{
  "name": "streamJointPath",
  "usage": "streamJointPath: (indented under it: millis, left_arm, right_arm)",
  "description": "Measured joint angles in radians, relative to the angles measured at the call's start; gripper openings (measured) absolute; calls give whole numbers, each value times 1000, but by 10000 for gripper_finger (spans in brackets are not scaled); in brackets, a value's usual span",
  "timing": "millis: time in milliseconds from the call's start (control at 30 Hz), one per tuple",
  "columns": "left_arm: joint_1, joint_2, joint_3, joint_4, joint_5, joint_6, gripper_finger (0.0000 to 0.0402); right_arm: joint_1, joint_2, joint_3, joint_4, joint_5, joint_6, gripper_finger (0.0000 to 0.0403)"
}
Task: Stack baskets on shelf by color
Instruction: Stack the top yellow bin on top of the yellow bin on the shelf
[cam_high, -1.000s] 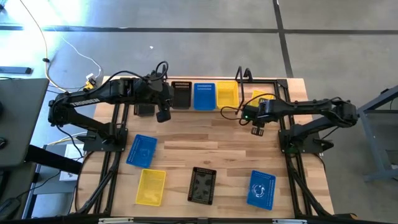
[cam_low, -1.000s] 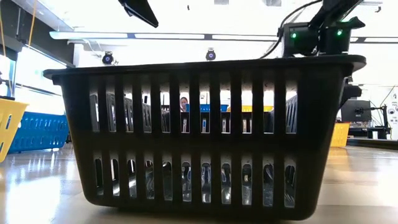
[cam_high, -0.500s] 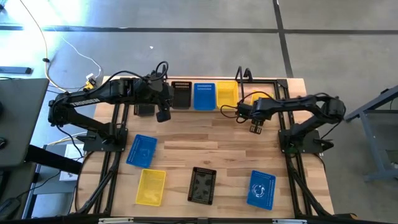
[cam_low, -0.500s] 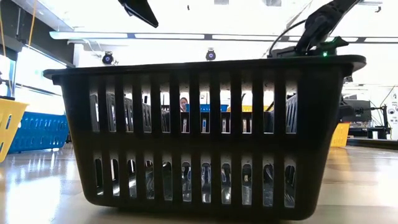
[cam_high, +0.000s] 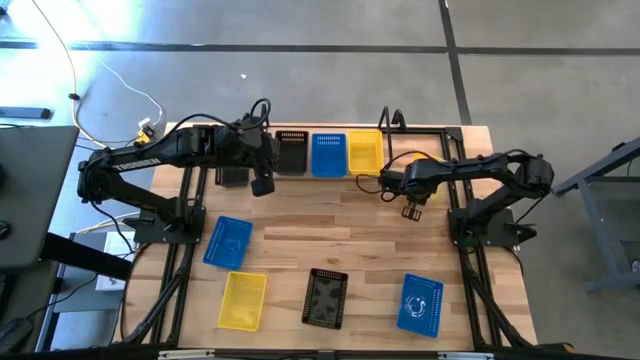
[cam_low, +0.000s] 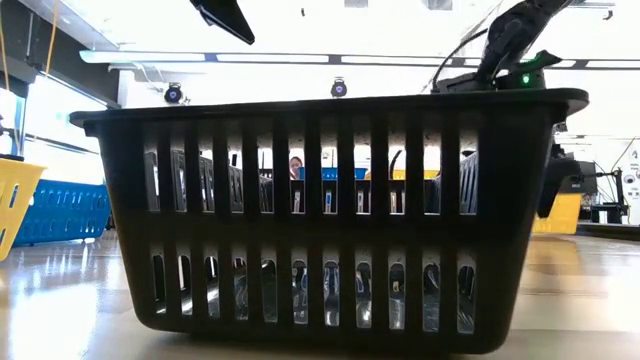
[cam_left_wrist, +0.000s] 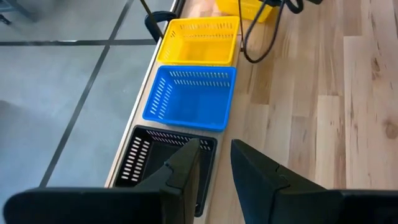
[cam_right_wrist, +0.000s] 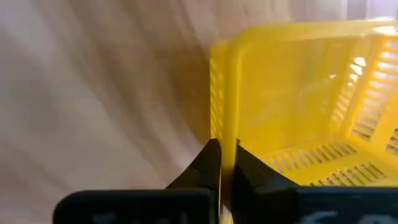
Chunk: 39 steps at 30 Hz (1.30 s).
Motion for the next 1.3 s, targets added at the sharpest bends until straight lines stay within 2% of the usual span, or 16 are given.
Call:
streamJointPath:
  millis: [167,333,500,633,800,967,1167,1300]
  left_arm:
    - [0,0,0,0,-4,-17,84]
    - [0,0,0,-2,-17,-49,84]
    - [0,0,0,-4,-19,-72,84]
    - [0,0,0,-4,-19,-85,84]
    - [0,0,0,-4,-19,-106,84]
    - [0,0,0,-22,-19,-150,84]
    - [0,0,0,-73,-20,-243,84]
    - [0,0,0,-104,-19,-290,84]
  right_arm:
    - [88,0,87,-69,-46,75,1]
    - [180,0,204,-187,-61,218,0]
    - [247,0,350,-337,9,348,0]
    - [273,0,481,-420,96,360,0]
    - [266,0,646,-409,227,213,0]
    - [235,0,772,-272,300,-100,0]
    - [156,5,821,-62,304,-369,0]
    - [93,43,814,-33,273,-423,0]
